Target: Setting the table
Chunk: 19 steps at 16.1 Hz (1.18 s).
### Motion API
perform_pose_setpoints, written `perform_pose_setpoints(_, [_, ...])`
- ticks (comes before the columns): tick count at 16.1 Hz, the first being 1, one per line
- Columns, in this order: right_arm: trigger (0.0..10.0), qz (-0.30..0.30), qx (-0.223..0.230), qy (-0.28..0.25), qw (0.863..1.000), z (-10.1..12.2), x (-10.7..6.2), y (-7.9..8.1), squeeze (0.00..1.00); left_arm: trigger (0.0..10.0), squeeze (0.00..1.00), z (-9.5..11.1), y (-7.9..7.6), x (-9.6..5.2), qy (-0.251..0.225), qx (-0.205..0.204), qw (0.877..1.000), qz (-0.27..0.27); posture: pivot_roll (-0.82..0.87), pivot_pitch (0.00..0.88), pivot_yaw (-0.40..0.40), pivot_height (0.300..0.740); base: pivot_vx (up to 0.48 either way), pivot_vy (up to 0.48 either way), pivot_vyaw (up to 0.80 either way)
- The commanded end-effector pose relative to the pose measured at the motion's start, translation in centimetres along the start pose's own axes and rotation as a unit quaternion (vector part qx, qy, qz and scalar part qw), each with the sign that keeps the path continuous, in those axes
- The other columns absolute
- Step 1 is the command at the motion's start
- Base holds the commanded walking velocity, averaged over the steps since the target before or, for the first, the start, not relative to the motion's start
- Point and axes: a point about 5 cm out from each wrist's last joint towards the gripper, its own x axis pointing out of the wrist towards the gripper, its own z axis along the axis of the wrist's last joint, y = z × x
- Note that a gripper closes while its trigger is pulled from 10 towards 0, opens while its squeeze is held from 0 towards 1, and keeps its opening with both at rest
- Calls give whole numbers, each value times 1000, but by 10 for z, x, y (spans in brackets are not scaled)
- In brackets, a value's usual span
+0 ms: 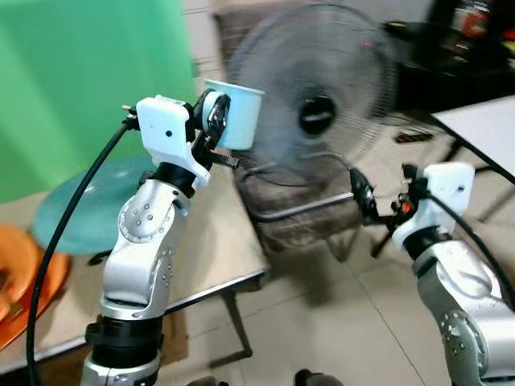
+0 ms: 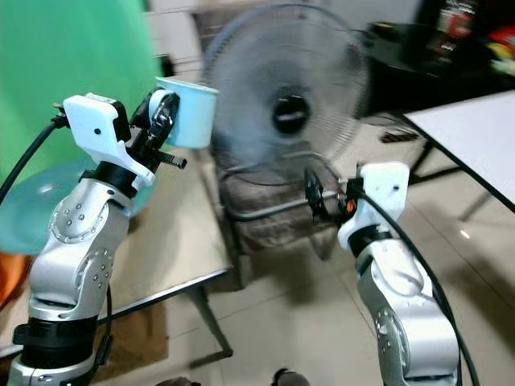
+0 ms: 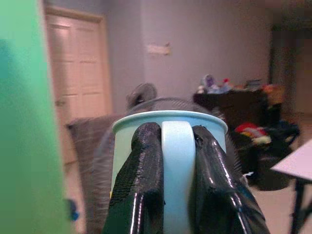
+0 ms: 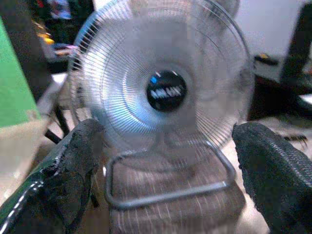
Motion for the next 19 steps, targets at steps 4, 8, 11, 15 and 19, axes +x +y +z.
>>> perform_pose_setpoints(4, [10000, -54, -16, -17, 998, 5, 7, -11, 0, 10000, 0, -17, 15, -21, 74, 44, 996, 16, 1, 0, 70, 740, 0, 0, -800])
perform_pose_setpoints(8, [10000, -92, -17, -13, 996, 1, 16, -15, 0, 10000, 0, -30, 42, -46, 126, 105, 984, 73, 26, 0, 47, 740, 0, 0, -767])
perform_pose_setpoints(11, [10000, -87, 3, -4, 996, -3, 23, -9, 0, 10000, 0, -32, 54, -58, 141, 113, 976, 120, 35, 0, 38, 740, 0, 0, -763])
perform_pose_setpoints(15, [10000, -96, -24, 19, 995, -19, 23, -3, 0, 10000, 0, -32, 54, -61, 137, 103, 977, 129, 41, 0, 26, 740, 0, 0, -763])
perform_pose_setpoints(19, [10000, -89, -12, 32, 995, -27, 18, -7, 0, 10000, 0, -35, 49, -62, 139, 74, 979, 126, 28, 0, 37, 740, 324, 0, -100])
